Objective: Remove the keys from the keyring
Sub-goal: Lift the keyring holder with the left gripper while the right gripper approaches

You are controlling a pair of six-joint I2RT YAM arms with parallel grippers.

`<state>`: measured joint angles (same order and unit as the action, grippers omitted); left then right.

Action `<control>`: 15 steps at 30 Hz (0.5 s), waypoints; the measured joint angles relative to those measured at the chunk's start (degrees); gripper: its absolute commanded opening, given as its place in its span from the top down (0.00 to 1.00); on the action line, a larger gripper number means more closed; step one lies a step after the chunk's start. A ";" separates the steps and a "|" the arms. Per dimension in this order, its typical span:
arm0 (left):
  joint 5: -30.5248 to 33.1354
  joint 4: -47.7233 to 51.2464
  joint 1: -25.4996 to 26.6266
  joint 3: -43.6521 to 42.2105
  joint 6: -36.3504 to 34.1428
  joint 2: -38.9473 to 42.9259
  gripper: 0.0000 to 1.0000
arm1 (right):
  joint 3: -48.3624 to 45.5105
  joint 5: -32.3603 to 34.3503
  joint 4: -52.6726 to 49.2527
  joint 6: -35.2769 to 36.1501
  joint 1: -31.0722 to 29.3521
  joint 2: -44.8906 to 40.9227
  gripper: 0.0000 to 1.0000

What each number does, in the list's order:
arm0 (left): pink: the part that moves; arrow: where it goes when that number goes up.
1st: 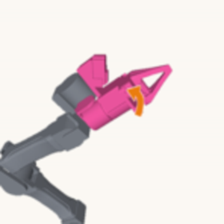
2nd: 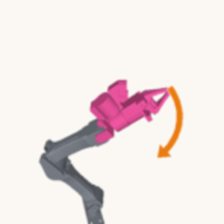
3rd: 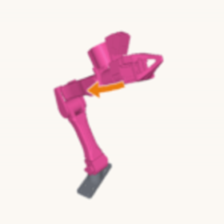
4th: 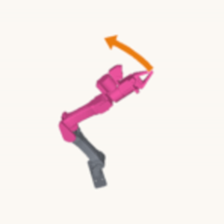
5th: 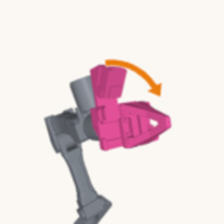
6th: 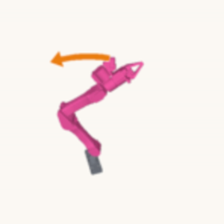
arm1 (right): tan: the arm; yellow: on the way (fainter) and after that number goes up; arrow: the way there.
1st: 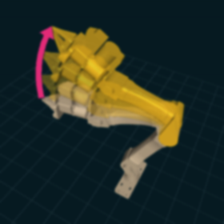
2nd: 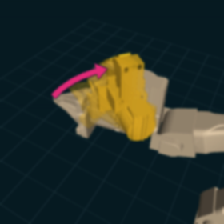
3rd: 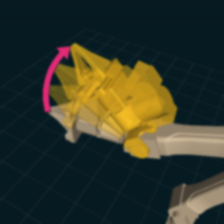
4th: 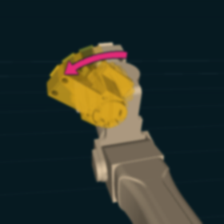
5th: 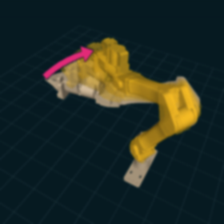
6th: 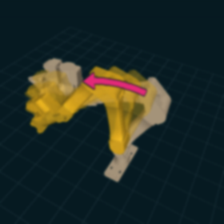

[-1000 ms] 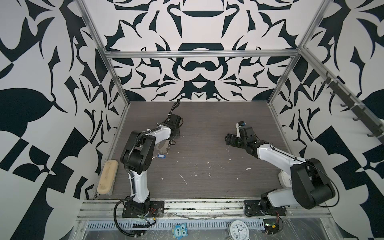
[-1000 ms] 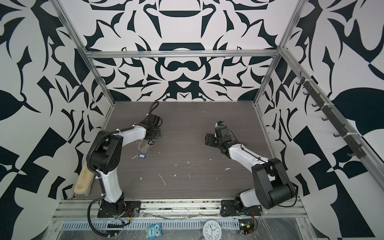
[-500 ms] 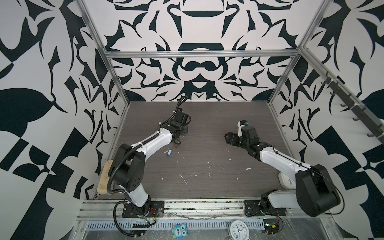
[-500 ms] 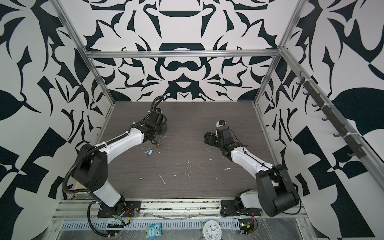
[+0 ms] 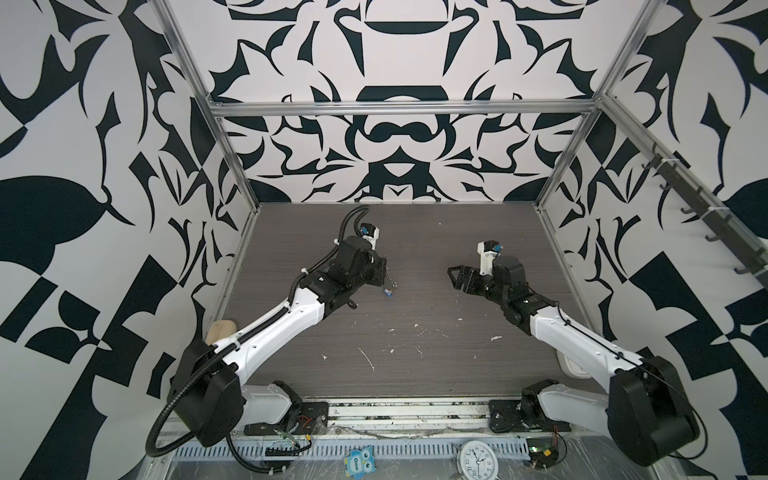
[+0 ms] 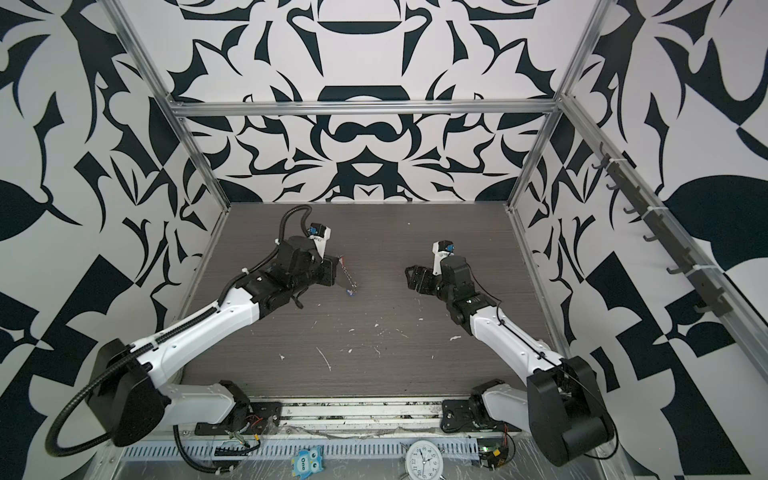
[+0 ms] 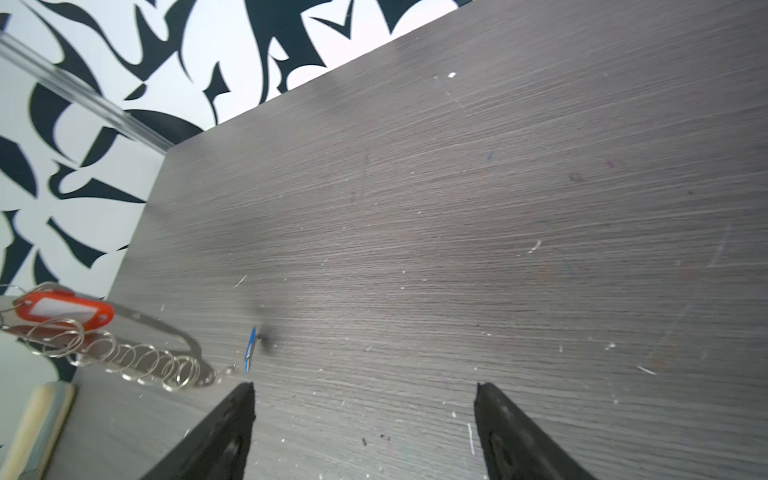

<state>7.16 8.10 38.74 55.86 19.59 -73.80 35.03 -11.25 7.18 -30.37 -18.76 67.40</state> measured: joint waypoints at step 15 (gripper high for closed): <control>-21.27 -11.74 0.66 -6.99 -0.37 5.16 1.00 | -4.68 -7.32 3.17 0.68 -2.36 -12.72 0.21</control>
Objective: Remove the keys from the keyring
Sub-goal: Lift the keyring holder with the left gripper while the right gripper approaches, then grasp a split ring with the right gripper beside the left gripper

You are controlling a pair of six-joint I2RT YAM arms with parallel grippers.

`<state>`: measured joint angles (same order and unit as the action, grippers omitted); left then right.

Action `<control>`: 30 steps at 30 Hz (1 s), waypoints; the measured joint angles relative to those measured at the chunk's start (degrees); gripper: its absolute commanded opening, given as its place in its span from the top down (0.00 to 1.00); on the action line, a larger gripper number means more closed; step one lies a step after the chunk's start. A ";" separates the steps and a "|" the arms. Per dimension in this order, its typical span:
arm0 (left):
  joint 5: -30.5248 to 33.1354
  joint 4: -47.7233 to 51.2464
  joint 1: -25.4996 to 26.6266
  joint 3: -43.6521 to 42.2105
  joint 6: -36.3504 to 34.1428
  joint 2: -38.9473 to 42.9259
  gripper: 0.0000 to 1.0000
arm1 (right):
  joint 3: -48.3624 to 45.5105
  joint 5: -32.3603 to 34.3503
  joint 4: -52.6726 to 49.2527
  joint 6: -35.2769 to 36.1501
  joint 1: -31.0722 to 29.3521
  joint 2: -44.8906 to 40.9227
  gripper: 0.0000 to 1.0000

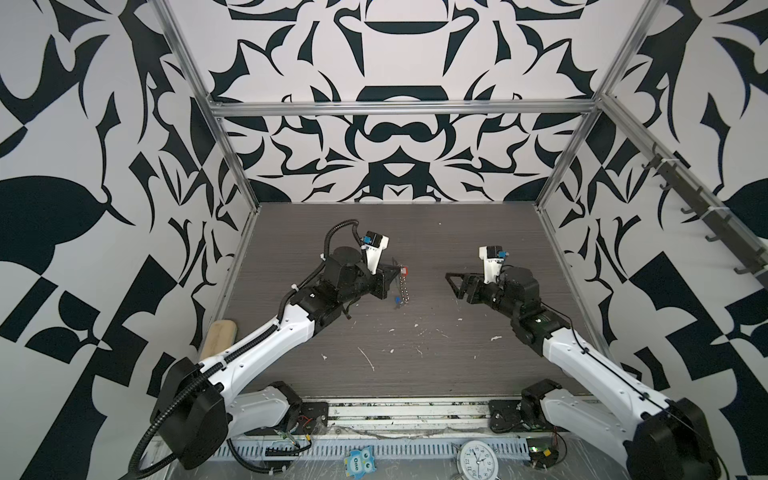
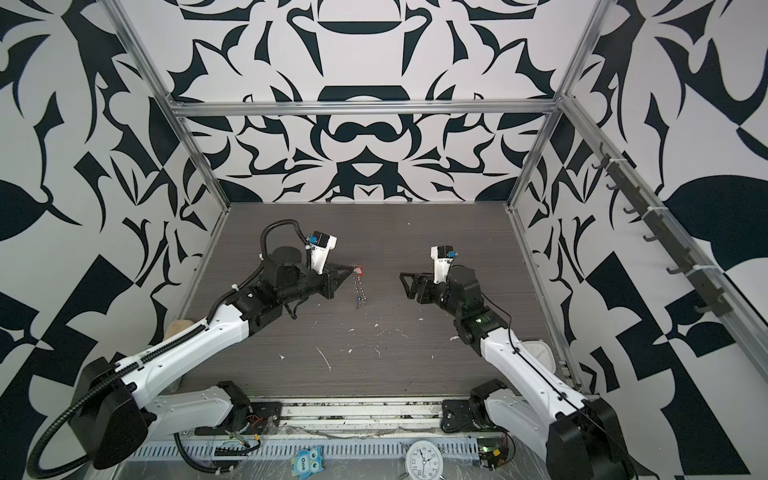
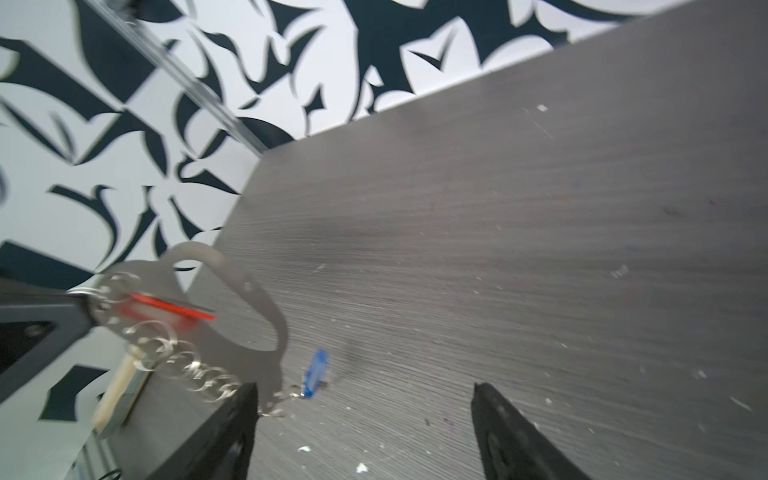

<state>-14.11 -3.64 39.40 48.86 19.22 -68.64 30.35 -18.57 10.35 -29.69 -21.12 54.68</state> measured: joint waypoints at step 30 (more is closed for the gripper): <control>-25.73 4.61 0.00 2.78 -8.22 6.49 1.00 | 5.16 -20.74 8.68 1.97 -9.90 -8.11 0.42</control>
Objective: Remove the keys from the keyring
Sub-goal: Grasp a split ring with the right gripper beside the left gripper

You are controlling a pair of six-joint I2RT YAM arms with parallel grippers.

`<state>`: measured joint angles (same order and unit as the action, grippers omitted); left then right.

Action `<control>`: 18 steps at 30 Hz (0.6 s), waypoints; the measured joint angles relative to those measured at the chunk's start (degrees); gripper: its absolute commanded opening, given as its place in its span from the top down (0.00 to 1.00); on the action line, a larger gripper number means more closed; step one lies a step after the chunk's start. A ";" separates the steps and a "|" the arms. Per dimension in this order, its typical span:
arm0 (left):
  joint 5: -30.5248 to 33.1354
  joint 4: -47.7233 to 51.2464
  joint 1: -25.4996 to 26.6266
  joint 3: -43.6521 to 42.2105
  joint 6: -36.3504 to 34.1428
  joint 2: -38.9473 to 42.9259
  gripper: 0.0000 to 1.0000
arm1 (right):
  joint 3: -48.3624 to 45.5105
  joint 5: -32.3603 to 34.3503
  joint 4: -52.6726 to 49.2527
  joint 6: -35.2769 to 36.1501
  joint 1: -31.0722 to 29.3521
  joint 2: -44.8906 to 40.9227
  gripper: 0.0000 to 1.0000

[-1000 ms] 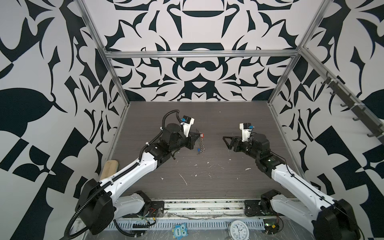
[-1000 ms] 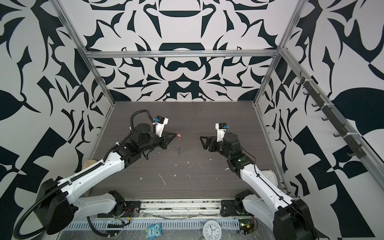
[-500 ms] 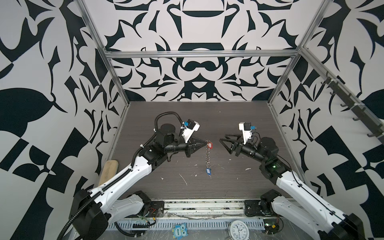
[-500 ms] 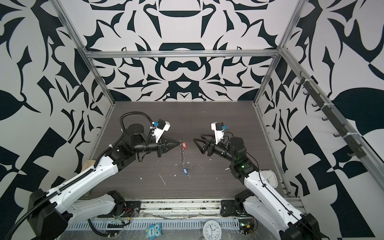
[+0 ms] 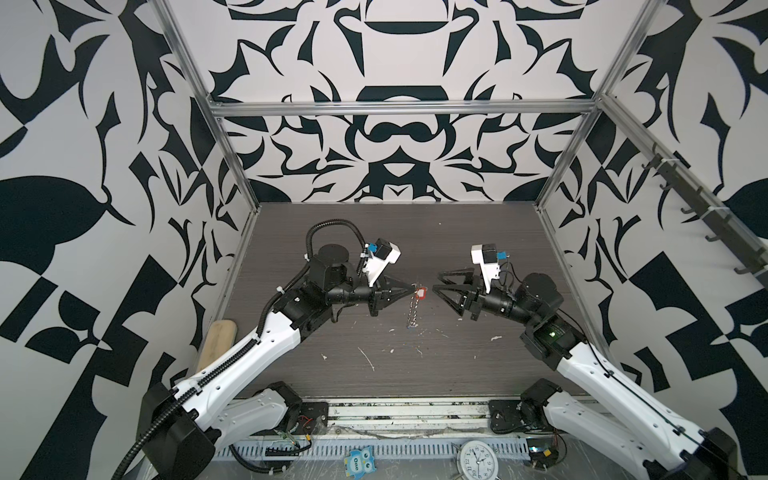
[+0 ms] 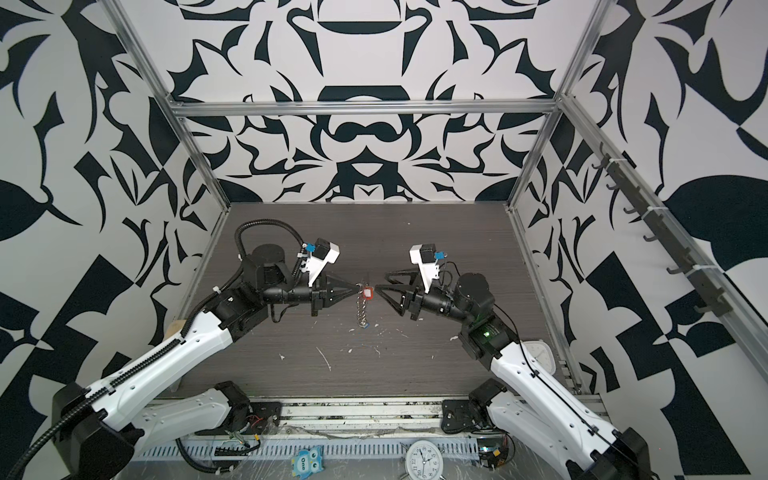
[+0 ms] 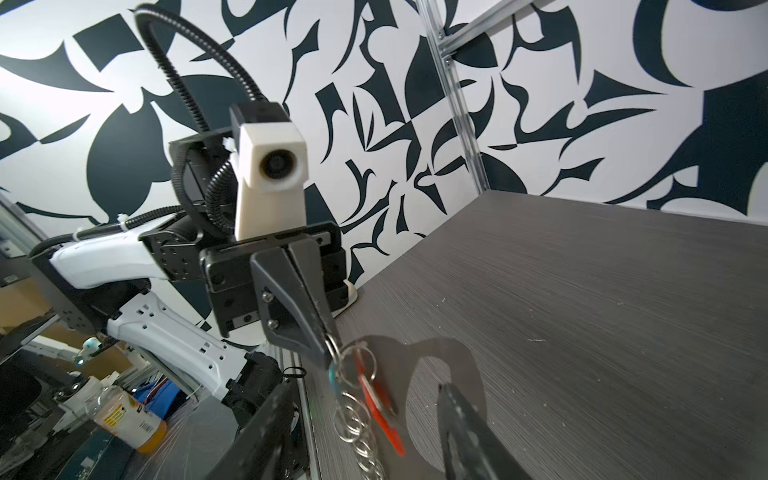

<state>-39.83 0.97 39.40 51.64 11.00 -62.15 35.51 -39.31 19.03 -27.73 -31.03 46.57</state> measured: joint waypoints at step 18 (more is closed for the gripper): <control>1.95 5.51 2.16 3.98 -1.33 -0.74 1.00 | 3.89 -0.17 -4.61 5.60 -5.33 3.39 0.57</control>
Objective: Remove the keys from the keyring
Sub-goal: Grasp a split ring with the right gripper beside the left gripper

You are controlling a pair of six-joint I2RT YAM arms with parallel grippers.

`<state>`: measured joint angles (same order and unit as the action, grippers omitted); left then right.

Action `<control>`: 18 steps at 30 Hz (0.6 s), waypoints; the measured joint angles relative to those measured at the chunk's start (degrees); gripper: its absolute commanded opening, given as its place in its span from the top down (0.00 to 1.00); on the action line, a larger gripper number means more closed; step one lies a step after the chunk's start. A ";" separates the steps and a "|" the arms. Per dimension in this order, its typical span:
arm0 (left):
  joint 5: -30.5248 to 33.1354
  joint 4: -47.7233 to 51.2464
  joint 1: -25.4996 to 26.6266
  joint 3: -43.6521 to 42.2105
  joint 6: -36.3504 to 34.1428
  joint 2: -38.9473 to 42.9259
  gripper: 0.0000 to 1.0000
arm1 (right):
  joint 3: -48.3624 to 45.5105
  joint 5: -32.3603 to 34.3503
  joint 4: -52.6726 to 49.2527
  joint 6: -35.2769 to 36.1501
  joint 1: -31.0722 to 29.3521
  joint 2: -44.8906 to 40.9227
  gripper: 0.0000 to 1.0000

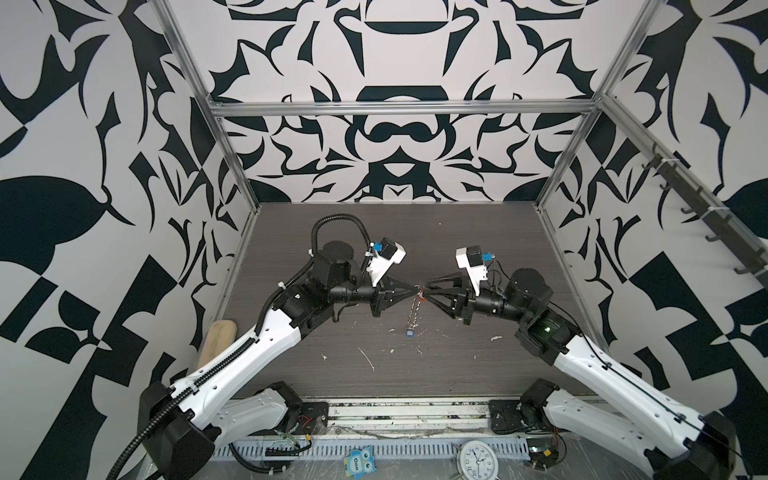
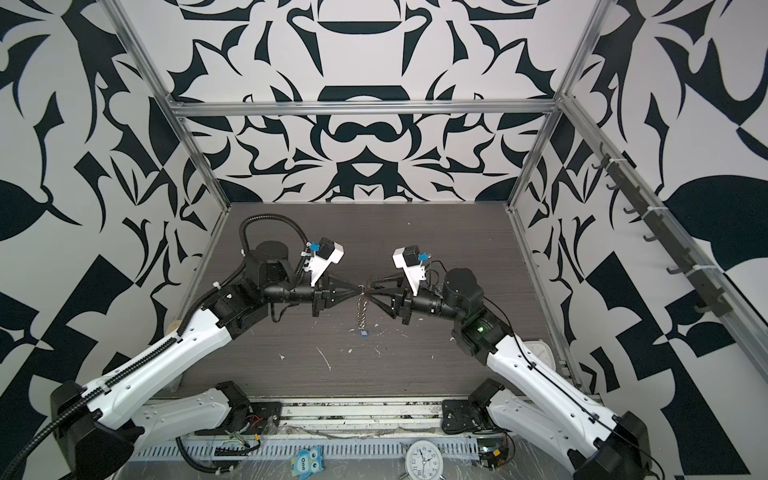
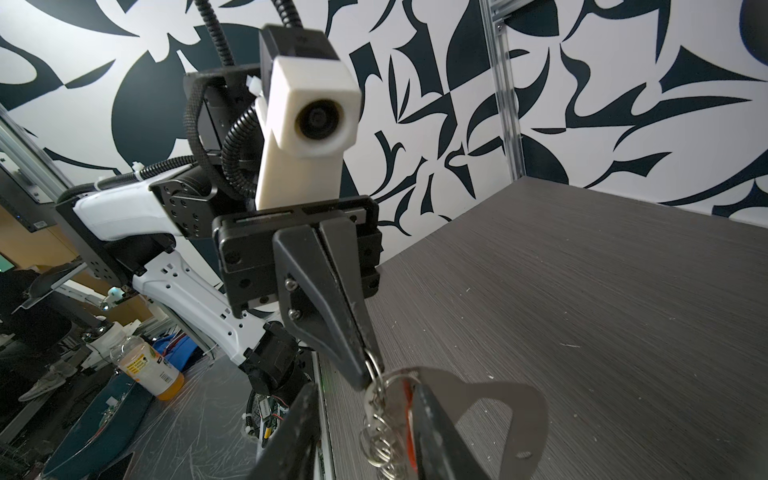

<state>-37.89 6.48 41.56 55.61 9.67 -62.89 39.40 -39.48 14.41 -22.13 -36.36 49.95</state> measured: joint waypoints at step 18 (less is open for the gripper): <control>3.17 2.32 1.03 1.68 -0.37 2.32 1.00 | 0.28 7.21 -7.08 5.38 -0.94 -0.22 0.54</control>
<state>-34.72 8.80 42.59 57.30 9.30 -60.58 39.68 -32.27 7.33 -16.75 -37.30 49.74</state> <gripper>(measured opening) 0.047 0.445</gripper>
